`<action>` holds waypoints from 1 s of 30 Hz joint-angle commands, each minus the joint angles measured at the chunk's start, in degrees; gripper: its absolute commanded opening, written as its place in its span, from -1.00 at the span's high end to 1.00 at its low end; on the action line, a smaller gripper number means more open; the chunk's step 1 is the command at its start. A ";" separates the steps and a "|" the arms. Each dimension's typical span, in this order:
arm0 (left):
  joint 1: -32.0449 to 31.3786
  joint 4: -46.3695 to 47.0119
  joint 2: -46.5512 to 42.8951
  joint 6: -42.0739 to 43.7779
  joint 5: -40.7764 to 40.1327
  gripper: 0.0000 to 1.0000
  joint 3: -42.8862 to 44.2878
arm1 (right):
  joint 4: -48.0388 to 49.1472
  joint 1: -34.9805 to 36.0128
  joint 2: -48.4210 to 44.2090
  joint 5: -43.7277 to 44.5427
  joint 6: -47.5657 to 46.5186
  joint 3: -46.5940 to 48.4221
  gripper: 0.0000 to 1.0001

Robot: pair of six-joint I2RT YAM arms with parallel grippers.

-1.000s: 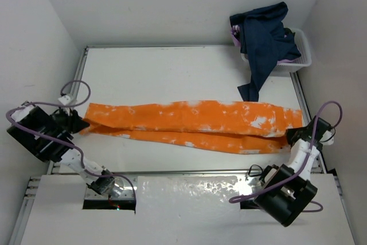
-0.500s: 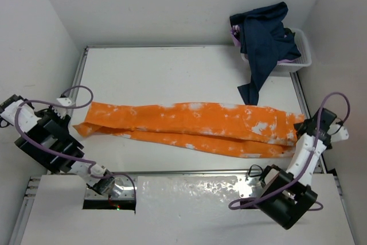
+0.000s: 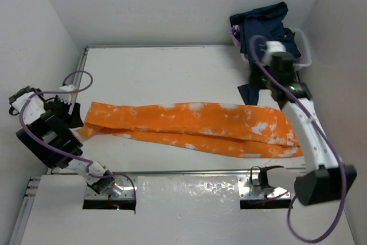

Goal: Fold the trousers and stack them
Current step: Fold the trousers

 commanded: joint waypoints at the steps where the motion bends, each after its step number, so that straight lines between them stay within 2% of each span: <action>1: -1.75 -7.11 -2.29 7.72 3.43 -0.43 2.25 | -3.48 18.26 10.25 -6.46 -14.10 8.00 -0.25; 2: -1.84 -9.93 -2.90 13.60 2.56 -0.68 2.00 | -6.36 21.20 13.36 -6.46 -16.57 12.28 -0.26; 3: -2.01 -10.05 -4.82 16.53 1.51 -0.72 1.39 | -7.61 25.76 16.52 -8.02 -18.24 14.32 -0.27; 6: -3.07 -10.05 -5.11 24.71 -1.75 -0.76 2.77 | -11.57 30.88 28.46 -9.97 -21.41 20.31 -0.29; 8: -5.43 -10.05 -5.19 29.47 -4.82 -0.78 2.96 | -12.98 32.13 30.52 -10.67 -22.39 22.34 -0.30; 10: -7.80 -10.05 -5.19 30.27 -7.63 -0.78 2.09 | -12.81 32.22 31.14 -10.77 -22.65 22.00 -0.32; 13: -12.12 -9.18 -5.02 31.76 -16.66 -0.80 -2.02 | -11.05 32.22 29.74 -9.54 -23.44 19.01 -0.32; 15: -13.18 -4.19 -5.19 29.23 -17.66 -0.82 -4.41 | -10.17 32.13 28.33 -9.36 -23.36 16.20 -0.32; 17: -13.35 6.23 -4.93 22.75 -18.36 -0.82 -5.56 | -8.86 32.13 26.93 -10.23 -22.92 13.22 -0.33; 19: -13.44 9.02 -3.97 20.61 -18.45 -0.82 -3.56 | -8.41 32.13 26.22 -10.50 -21.96 11.54 -0.32; 21: -13.53 7.54 -3.00 21.21 -18.80 -0.81 -2.67 | -8.32 32.05 25.26 -10.24 -20.82 9.52 -0.33; 23: -13.44 6.22 -2.82 23.05 -20.03 -0.68 -4.06 | -8.76 31.61 24.64 -9.19 -20.20 7.67 -0.34; 26: -13.62 5.77 -2.82 24.38 -21.09 -0.07 -7.75 | -10.16 26.61 24.29 -10.75 -17.21 4.87 -0.32; 27: -13.70 5.77 -2.64 24.38 -21.18 0.14 -8.54 | -10.34 22.68 24.20 -11.72 -15.47 3.98 -0.22; 28: -13.88 5.86 -2.56 24.29 -21.26 0.47 -9.51 | -10.17 20.90 23.59 -12.77 -14.75 3.10 -0.13; 30: -14.93 6.74 -2.55 22.98 -21.00 0.88 -9.70 | -8.42 18.35 22.62 -11.65 -12.92 0.03 0.04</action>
